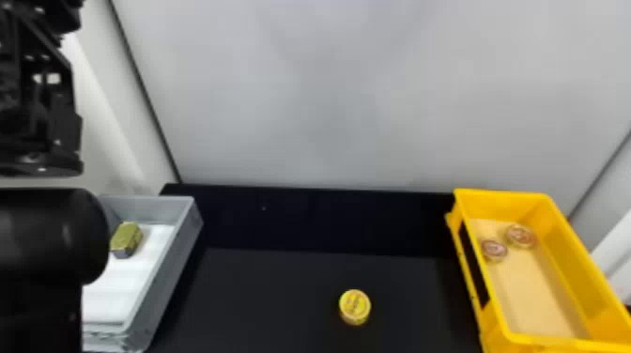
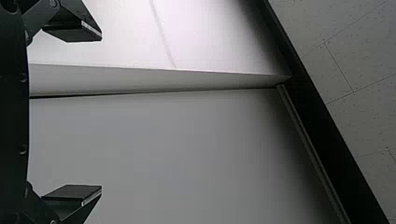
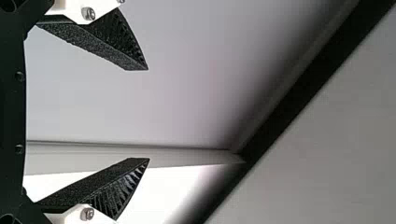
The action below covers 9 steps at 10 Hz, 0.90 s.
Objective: Pick up the round yellow can and place it in the yellow rectangular box
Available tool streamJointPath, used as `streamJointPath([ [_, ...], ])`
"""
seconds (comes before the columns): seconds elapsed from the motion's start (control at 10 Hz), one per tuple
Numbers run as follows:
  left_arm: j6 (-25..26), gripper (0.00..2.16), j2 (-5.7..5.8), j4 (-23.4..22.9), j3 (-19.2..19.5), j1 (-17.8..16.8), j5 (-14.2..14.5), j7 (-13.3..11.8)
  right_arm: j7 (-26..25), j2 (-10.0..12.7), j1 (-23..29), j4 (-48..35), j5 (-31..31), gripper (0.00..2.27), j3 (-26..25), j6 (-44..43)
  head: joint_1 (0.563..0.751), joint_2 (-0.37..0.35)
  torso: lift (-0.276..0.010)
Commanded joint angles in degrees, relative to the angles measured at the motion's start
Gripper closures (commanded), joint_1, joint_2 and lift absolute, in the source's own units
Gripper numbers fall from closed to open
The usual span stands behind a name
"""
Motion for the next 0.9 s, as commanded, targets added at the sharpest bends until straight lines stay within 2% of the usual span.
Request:
streamJointPath([
  [0.0,0.44,0.13,0.17,-0.5,0.6,0.4,0.0,-0.07,-0.19,1.16,-2.98,-0.09,-7.06,0.09,0.08,18.95,0.663,0.054,-0.01],
  [0.1,0.7,0.13,0.34,-0.85,0.78,0.58,-0.09,-0.15,3.76,2.48,-6.32,-0.09,-7.06,0.09,-0.27,31.17,0.663,0.054,-0.01],
  [0.2,0.79,0.13,0.34,-0.59,0.16,0.23,-0.09,-0.15,9.92,2.22,-9.48,0.0,-6.01,0.09,-0.98,42.96,0.663,0.054,-0.01],
  [0.3,0.79,0.13,0.34,0.12,-1.07,-0.56,-0.09,-0.07,20.38,1.51,-12.21,0.44,0.32,0.09,-1.15,53.33,0.663,0.054,-0.01],
  [0.4,0.53,0.13,0.25,0.73,-1.86,-1.09,-0.09,-0.07,34.36,0.99,-13.88,3.08,8.5,0.09,-1.15,59.49,0.663,0.054,-0.01],
  [0.5,0.44,0.13,0.25,0.73,-1.59,-0.91,0.0,-0.07,47.2,0.64,-14.58,8.44,14.39,0.1,-0.54,60.63,0.663,0.054,-0.01],
  [0.6,0.44,0.13,0.25,0.82,-1.77,-1.0,0.0,-0.07,54.41,-0.07,-14.49,12.48,15.89,0.1,0.08,60.72,0.663,0.054,-0.01],
  [0.7,0.26,0.13,0.25,1.17,-2.12,-1.18,0.0,-0.07,60.21,-0.51,-13.79,15.91,20.81,0.1,2.19,59.05,0.663,0.054,-0.01],
  [0.8,0.09,0.12,0.08,1.44,-2.39,-1.27,0.09,-0.07,64.78,0.28,-12.47,19.6,25.56,0.1,3.07,55.88,0.663,0.054,-0.01],
])
